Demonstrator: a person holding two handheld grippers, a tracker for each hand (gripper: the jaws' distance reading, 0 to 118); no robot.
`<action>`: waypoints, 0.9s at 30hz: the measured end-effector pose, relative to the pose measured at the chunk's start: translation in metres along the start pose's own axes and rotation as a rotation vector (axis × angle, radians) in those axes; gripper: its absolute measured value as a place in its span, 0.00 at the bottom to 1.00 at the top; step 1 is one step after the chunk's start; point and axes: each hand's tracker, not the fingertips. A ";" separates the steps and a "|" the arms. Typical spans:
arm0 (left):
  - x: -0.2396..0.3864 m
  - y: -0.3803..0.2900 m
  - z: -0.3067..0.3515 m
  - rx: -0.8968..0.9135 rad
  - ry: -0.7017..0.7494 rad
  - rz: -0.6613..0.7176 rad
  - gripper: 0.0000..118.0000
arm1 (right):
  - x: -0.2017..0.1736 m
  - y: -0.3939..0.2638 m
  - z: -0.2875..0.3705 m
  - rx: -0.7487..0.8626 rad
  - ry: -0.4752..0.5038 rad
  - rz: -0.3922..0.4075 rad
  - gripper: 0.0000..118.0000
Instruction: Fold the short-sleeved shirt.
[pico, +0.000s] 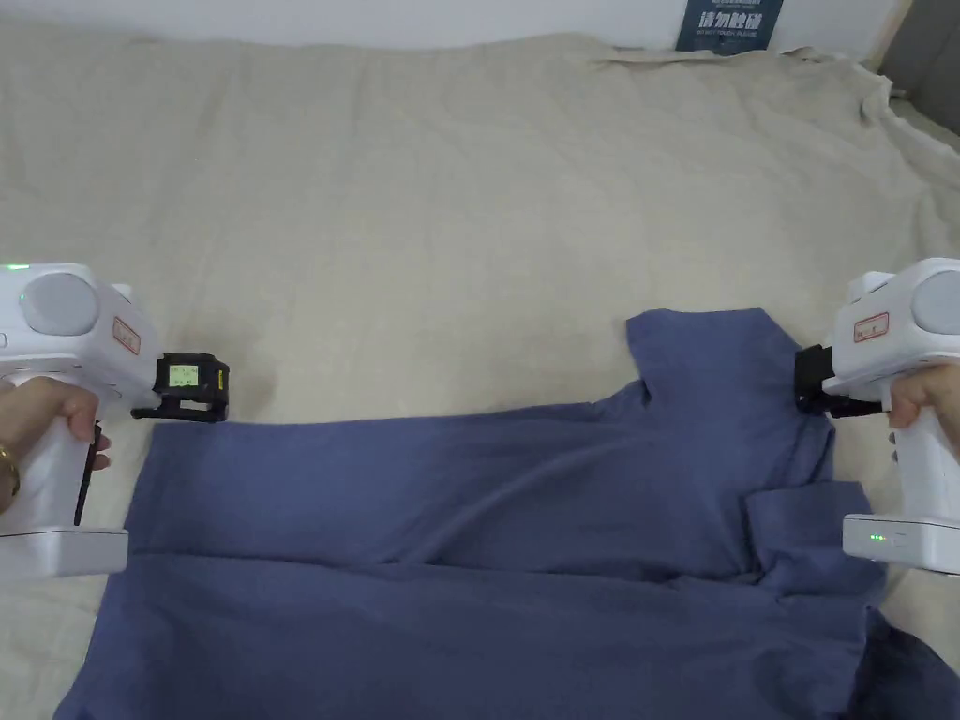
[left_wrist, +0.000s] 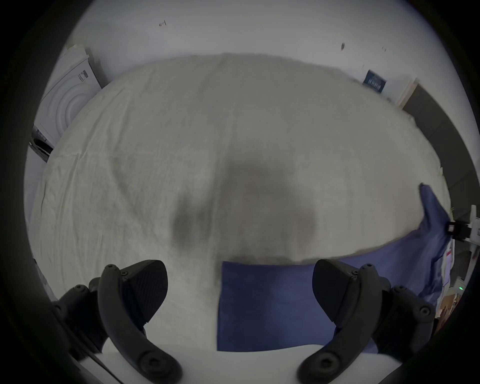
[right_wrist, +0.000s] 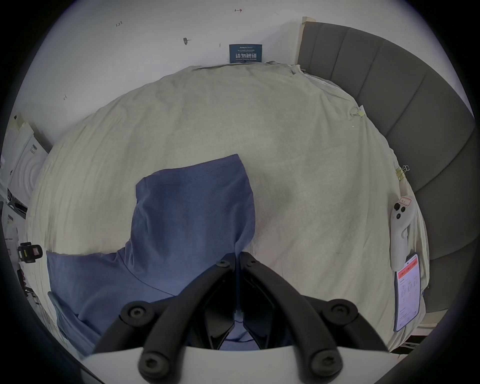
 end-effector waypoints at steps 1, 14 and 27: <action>-0.002 0.001 -0.004 -0.003 -0.007 0.018 0.95 | 0.000 0.000 0.000 -0.001 -0.001 -0.003 0.01; 0.006 -0.012 -0.012 -0.038 -0.043 -0.004 0.17 | -0.006 0.001 -0.001 -0.010 -0.025 0.015 0.01; -0.026 -0.023 0.057 0.163 -0.161 0.139 0.00 | -0.002 0.001 0.048 0.071 0.004 -0.031 0.01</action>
